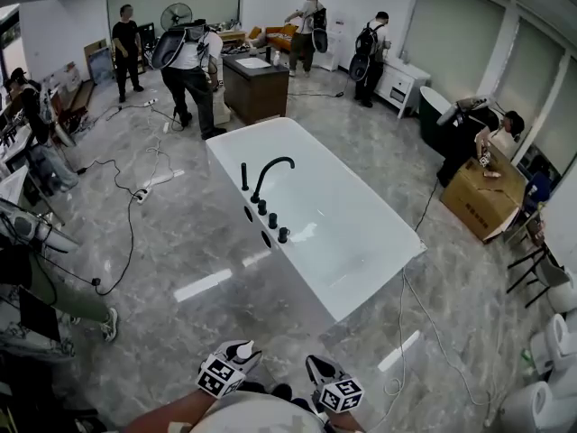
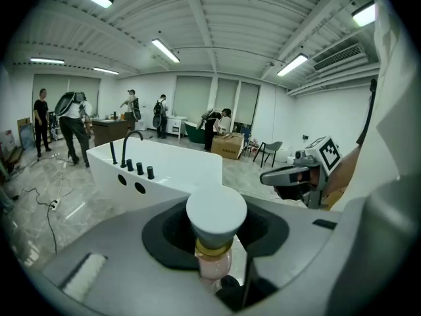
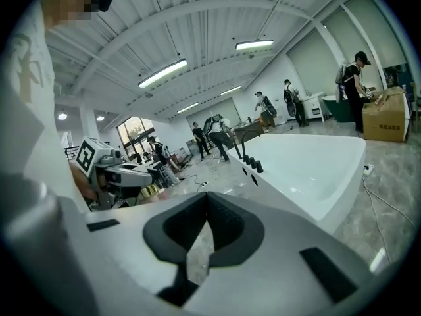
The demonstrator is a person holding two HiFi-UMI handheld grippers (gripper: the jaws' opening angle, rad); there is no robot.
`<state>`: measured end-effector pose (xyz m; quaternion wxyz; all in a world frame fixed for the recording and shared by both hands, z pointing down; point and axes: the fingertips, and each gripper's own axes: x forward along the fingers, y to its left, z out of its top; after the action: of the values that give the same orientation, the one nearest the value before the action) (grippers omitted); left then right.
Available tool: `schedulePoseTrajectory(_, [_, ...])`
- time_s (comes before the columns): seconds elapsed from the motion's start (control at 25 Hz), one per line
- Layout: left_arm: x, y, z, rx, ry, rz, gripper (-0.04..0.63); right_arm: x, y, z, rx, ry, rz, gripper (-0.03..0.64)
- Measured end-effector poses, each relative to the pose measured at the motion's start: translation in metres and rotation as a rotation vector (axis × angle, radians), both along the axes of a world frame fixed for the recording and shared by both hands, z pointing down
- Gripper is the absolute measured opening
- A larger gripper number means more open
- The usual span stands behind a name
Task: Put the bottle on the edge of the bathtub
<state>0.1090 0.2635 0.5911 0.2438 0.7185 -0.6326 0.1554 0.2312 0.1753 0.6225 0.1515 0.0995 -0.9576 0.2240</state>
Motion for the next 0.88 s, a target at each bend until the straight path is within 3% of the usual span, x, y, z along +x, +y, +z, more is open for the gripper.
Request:
schedulePoseTrajectory(0.72, [-0.020, 0.022, 0.008, 0.025, 0.021, 0.042, 0.138, -0.015, 0.022, 0.008, 0.007, 0.034, 0.059, 0.006])
schedulePoseTrajectory(0.88, [-0.041, 0.032, -0.001, 0.025, 0.031, 0.039, 0.138, -0.035, 0.031, -0.002, 0.009, 0.044, 0.058, 0.006])
